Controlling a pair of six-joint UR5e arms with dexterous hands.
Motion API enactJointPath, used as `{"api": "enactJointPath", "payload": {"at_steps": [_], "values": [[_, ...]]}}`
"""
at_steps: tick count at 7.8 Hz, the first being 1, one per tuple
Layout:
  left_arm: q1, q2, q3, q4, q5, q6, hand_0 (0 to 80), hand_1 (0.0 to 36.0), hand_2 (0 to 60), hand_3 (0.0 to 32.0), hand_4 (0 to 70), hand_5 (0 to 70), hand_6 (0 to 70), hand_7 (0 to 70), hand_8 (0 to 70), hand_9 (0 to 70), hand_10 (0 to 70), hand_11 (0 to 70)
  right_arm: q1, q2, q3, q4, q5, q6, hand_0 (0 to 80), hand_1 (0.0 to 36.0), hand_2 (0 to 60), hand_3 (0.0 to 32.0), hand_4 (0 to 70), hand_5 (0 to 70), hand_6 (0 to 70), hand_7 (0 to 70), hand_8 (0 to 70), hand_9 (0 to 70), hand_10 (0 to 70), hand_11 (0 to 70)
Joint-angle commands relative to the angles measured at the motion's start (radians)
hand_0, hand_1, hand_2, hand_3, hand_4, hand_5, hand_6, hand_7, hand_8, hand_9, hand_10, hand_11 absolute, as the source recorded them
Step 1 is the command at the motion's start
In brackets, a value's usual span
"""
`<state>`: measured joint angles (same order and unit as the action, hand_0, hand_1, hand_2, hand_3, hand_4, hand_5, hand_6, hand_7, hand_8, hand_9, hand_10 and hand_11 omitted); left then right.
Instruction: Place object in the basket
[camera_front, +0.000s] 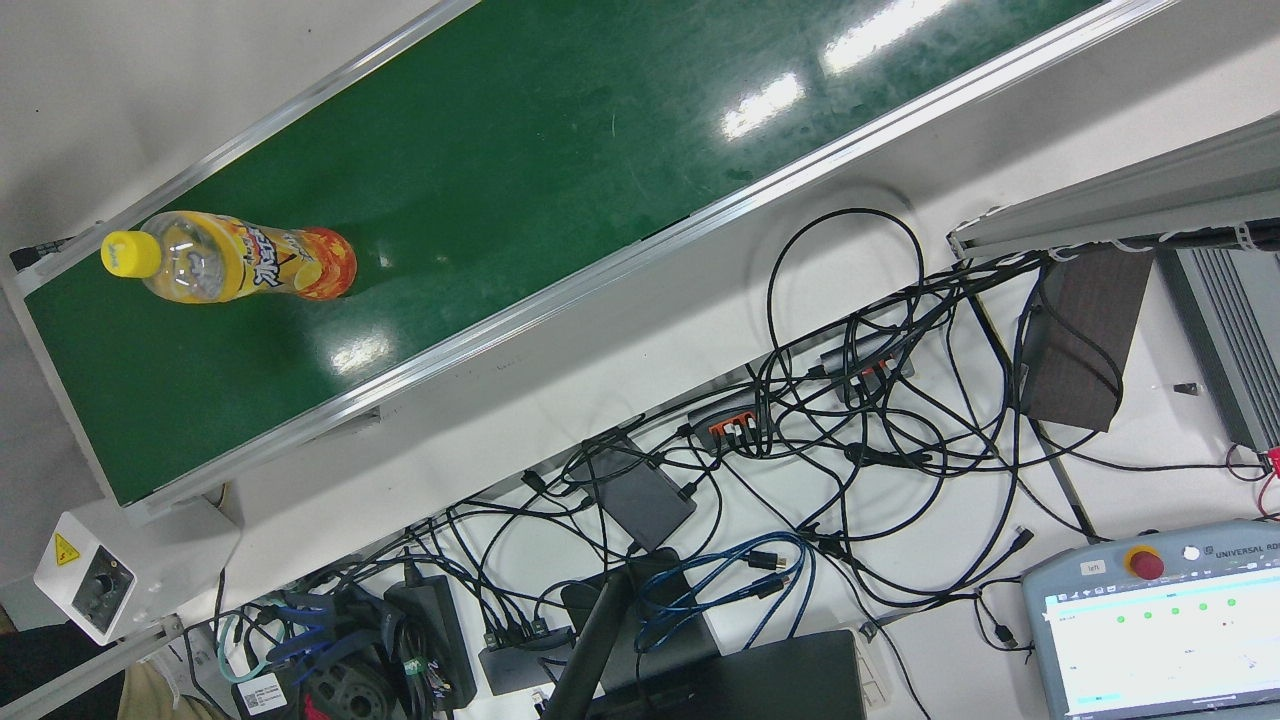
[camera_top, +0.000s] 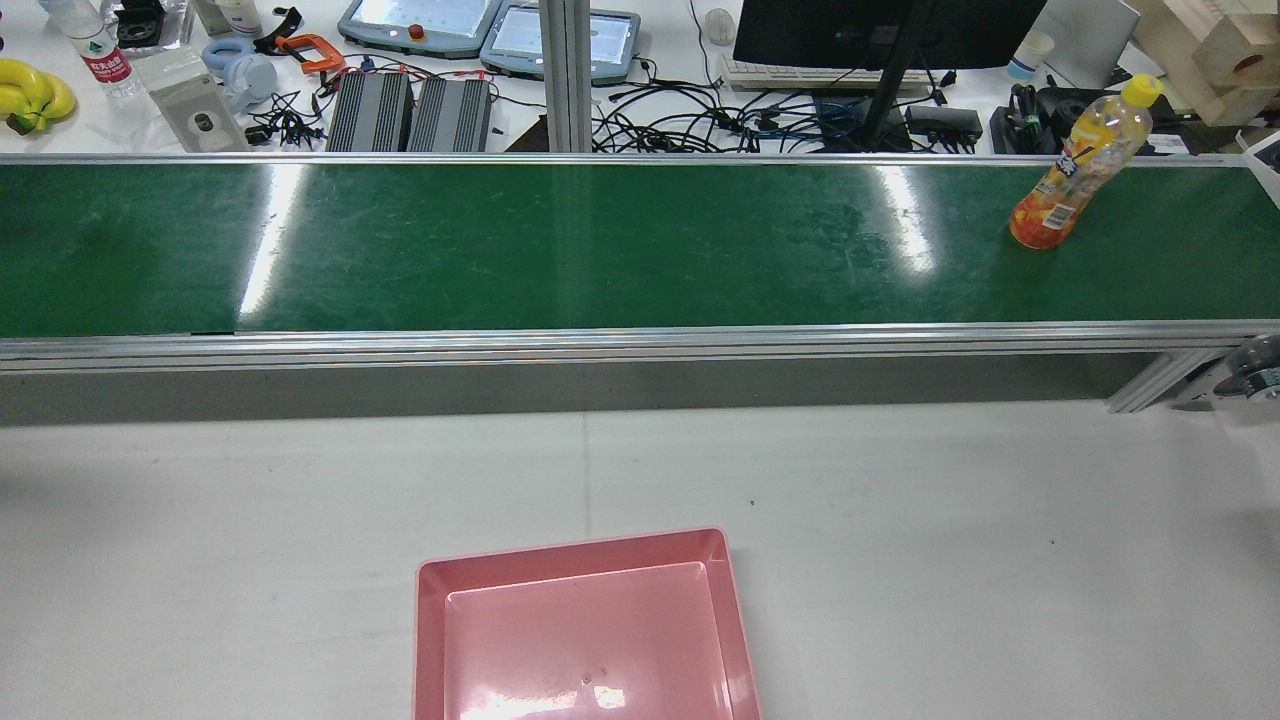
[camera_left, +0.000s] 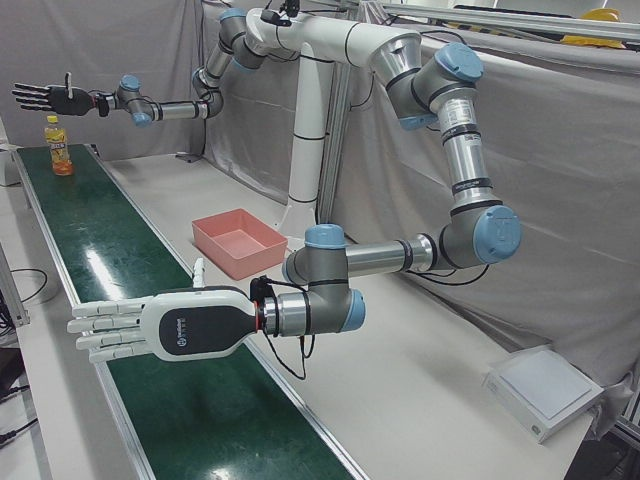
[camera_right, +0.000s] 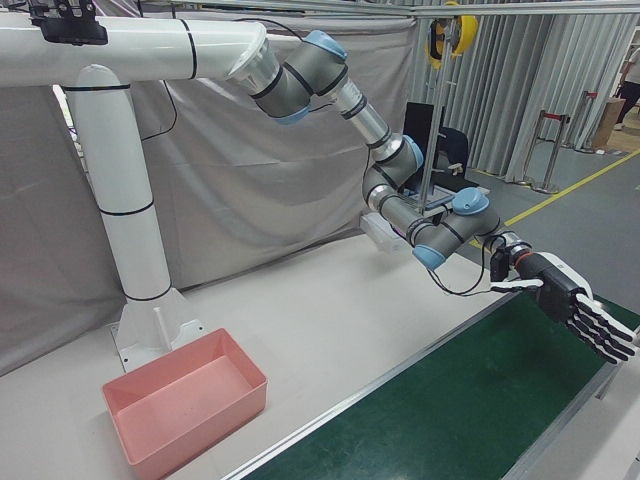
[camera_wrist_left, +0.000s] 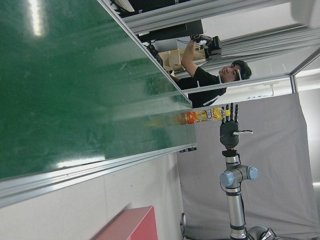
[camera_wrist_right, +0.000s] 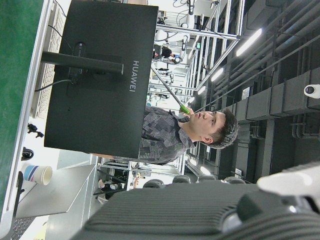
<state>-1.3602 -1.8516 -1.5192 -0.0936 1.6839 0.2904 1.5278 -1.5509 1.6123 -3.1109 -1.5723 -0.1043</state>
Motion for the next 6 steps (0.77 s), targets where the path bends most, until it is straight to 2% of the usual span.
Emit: {"api": "enactJointPath", "payload": {"at_steps": [1, 2, 4, 5, 6], "values": [[0.0, 0.005, -0.001, 0.047, -0.004, 0.0, 55.3, 7.2, 0.0, 2.0, 0.0, 0.0, 0.0, 0.0, 0.0, 0.0, 0.0, 0.0, 0.0, 0.0, 0.0, 0.0, 0.0, 0.0, 0.0, 0.0, 0.0, 0.0, 0.0, 0.0, 0.0, 0.0, 0.0, 0.0, 0.0, 0.0], [-0.005, 0.011, 0.001, 0.089, -0.015, 0.001, 55.9, 7.5, 0.0, 3.2, 0.0, 0.0, 0.0, 0.0, 0.0, 0.0, 0.0, 0.0, 0.0, 0.0, 0.0, 0.0, 0.0, -0.002, 0.0, 0.0, 0.0, 0.0, 0.0, 0.0, 0.0, 0.0, 0.0, 0.0, 0.0, 0.0], [-0.004, 0.009, 0.005, 0.078, -0.024, 0.004, 58.2, 8.7, 0.0, 1.8, 0.0, 0.0, 0.0, 0.0, 0.0, 0.0, 0.0, 0.0, 0.0, 0.0, 0.0, 0.0, 0.0, 0.0, 0.0, 0.0, 0.0, 0.0, 0.0, 0.0, 0.0, 0.0, 0.0, 0.0, 0.0, 0.0], [-0.005, 0.014, 0.001, 0.063, -0.085, 0.015, 57.8, 8.6, 0.0, 2.2, 0.0, 0.0, 0.0, 0.0, 0.0, 0.0, 0.0, 0.0, 0.0, 0.0, 0.0, 0.0, 0.0, 0.0, 0.0, 0.0, 0.0, 0.0, 0.0, 0.0, 0.0, 0.0, 0.0, 0.0, 0.0, 0.0], [0.003, 0.058, 0.004, -0.013, -0.177, -0.009, 56.2, 7.9, 0.0, 3.2, 0.0, 0.0, 0.0, 0.0, 0.0, 0.0, 0.0, 0.0, 0.0, 0.0, 0.0, 0.0, 0.0, -0.002, 0.0, 0.0, 0.0, 0.0, 0.0, 0.0, 0.0, 0.0, 0.0, 0.0, 0.0, 0.0]]}}
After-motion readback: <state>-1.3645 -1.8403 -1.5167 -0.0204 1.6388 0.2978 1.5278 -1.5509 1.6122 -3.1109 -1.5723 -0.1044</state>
